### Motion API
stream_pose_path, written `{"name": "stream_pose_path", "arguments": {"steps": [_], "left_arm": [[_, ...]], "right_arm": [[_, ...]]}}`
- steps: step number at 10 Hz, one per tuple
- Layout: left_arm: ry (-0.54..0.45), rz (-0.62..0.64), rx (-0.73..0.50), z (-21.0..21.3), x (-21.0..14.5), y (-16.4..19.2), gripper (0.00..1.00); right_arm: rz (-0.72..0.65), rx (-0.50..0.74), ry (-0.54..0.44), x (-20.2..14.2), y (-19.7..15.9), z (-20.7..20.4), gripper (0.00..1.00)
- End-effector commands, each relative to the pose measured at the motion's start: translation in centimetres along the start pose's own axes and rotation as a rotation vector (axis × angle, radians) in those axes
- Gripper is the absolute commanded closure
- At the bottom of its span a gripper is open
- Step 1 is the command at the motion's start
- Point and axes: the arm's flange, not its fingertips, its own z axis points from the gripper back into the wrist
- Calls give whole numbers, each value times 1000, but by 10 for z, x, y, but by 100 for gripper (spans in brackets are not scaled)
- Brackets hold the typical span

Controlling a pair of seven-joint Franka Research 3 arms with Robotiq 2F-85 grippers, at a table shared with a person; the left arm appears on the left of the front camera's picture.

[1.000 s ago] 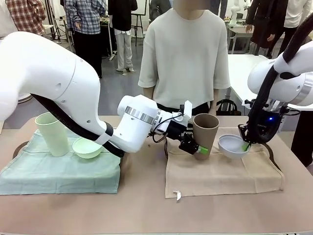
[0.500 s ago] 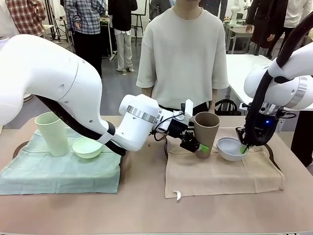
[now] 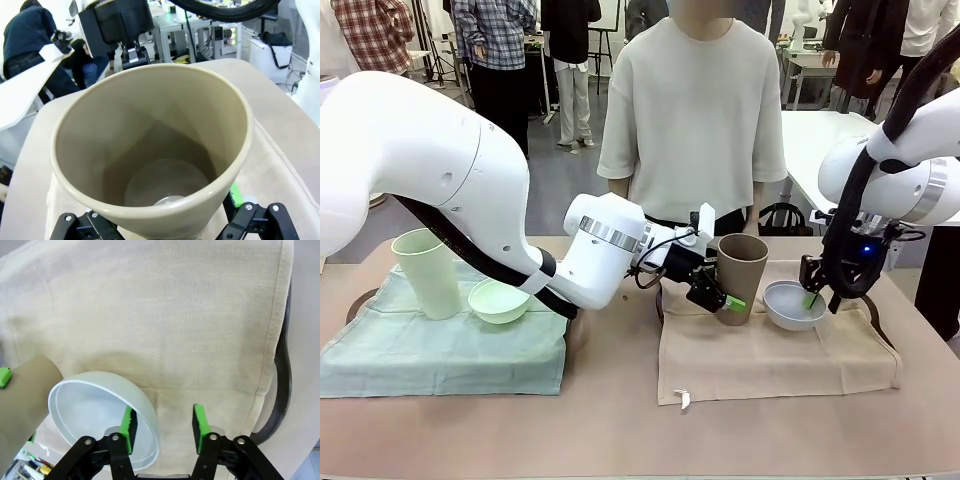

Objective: Set up a tray with a mat and arrange the tableware.
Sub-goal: Place the Picnic Bowl and Reusable plastic cup back onto the Handle tray in front of the human's position.

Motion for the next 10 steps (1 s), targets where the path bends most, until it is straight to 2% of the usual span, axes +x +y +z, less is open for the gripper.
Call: {"name": "stream_pose_path", "arguments": {"steps": [1, 4, 5, 7, 8, 10], "left_arm": [[22, 38, 2, 3, 4, 0, 0], [108, 183, 8, 17, 4, 1, 0], [168, 223, 0, 23, 7, -2, 0], [267, 251, -25, 40, 17, -14, 0], [354, 269, -21, 54, 25, -22, 0], [505, 383, 62, 90, 55, -40, 0]], "right_arm": [[-8, -29, -27, -4, 1, 5, 41], [-2, -52, -56, -17, 1, 29, 11], [-7, -64, -64, -21, -1, 37, 1], [-13, -89, -84, -30, -6, 52, 0], [-18, -104, -92, -35, -8, 62, 0], [-39, -148, -102, -46, -11, 83, 0]]}}
